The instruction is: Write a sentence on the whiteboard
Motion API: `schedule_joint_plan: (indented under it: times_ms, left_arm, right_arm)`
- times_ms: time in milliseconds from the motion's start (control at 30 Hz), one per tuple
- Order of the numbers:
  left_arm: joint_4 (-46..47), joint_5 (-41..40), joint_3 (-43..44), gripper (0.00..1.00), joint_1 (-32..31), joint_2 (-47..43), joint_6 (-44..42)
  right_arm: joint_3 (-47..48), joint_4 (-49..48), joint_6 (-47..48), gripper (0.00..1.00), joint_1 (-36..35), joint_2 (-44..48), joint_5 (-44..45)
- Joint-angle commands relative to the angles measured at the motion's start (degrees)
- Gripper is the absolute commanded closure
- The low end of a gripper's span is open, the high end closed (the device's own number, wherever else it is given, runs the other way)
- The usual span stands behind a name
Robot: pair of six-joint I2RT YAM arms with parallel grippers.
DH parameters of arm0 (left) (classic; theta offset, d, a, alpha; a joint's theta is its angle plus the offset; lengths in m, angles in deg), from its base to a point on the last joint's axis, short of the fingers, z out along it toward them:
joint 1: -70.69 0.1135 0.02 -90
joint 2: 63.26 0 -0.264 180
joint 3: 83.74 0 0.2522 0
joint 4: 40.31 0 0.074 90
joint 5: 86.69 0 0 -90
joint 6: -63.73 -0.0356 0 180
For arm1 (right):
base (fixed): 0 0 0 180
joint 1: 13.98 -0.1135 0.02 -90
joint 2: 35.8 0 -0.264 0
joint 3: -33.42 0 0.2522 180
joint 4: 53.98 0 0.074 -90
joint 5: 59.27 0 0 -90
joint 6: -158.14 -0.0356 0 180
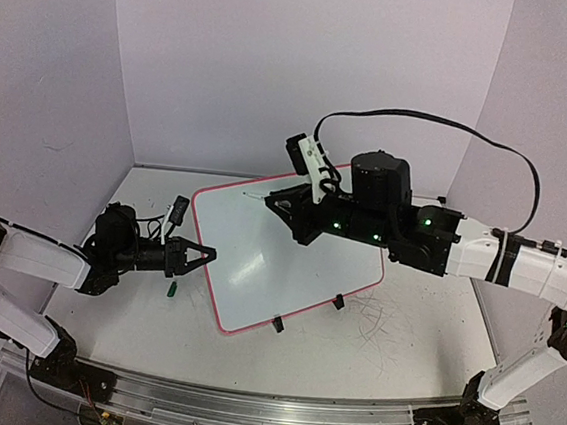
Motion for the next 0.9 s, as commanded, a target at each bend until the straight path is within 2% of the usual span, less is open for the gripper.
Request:
schedule_joint_plan:
  times_ms: [0, 300, 567, 867]
  left_arm:
    - [1.05, -1.37, 1.72, 1.0, -0.22, -0.18, -1.65]
    - [0.91, -1.46, 1.74, 1.0, -0.22, -0.15, -1.86]
    - [0.6, -1.63, 1.87, 1.0, -0.22, -0.33, -2.1]
    - [0.36, -1.46, 2.13, 1.0, -0.26, -0.03, -2.32]
  right_arm:
    - [-0.56, -3.44, -0.69, 1.0, 0.05, 1.37, 1.58]
    - [0.43, -3.27, -0.03, 1.0, 0.37, -0.45, 0.13]
    - [3.15, 0.62, 6.23, 1.0, -1.9, -3.43, 0.63]
    - [5.33, 1.36, 8.0, 1.0, -2.98, -6.24, -0.11]
